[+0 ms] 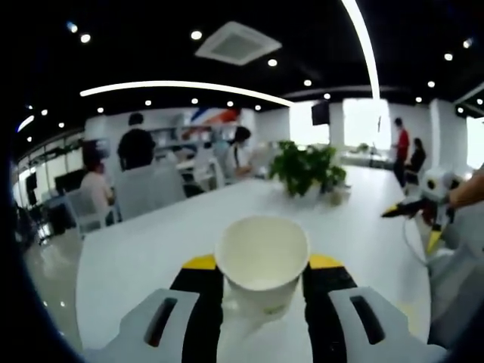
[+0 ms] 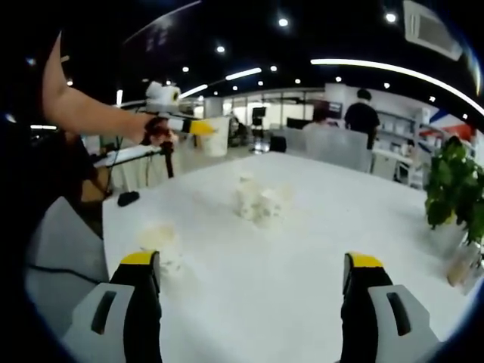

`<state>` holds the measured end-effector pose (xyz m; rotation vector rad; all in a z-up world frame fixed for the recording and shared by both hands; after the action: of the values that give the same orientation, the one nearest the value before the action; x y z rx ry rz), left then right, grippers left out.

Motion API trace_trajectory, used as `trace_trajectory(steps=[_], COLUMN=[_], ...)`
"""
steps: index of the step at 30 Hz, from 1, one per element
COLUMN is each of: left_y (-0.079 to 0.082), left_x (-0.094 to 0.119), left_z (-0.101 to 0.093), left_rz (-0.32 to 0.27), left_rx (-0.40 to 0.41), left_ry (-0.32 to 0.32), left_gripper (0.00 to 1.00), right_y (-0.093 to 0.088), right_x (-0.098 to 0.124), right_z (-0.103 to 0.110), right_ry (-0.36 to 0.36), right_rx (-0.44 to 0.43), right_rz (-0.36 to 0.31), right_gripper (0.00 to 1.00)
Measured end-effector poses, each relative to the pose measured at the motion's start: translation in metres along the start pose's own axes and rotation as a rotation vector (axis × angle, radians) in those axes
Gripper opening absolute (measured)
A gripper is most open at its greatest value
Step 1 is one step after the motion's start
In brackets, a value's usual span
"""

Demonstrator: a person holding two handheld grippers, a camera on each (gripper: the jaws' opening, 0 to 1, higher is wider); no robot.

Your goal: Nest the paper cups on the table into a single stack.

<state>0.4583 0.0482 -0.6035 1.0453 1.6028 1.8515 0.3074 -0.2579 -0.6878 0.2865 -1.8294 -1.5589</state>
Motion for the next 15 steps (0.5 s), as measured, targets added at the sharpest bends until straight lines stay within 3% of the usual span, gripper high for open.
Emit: trace_trajectory(steps=[15], left_y=[0.005], left_x=[0.001], left_z=[-0.020], left_rz=[-0.003], left_rx=[-0.010], left_ry=[-0.049], left_gripper=[0.40], right_y=[0.001], right_x=[0.003], right_z=[0.003], right_ry=[0.001], right_rx=[0.006], right_rz=[-0.007], right_gripper=[0.99])
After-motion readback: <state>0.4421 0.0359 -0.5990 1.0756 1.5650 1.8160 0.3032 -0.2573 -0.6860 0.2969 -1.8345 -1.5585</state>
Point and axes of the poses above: the point that each gripper's makers call its tool centre point, and the gripper's own axes: x roughly backward along the fingers, z roughly to its left, y roughly out of its top, the point moved 6 cm from there along x, roughly backward along the fingers, and after that the axes turned 2 degrees about -y, right-handed, at the moved point
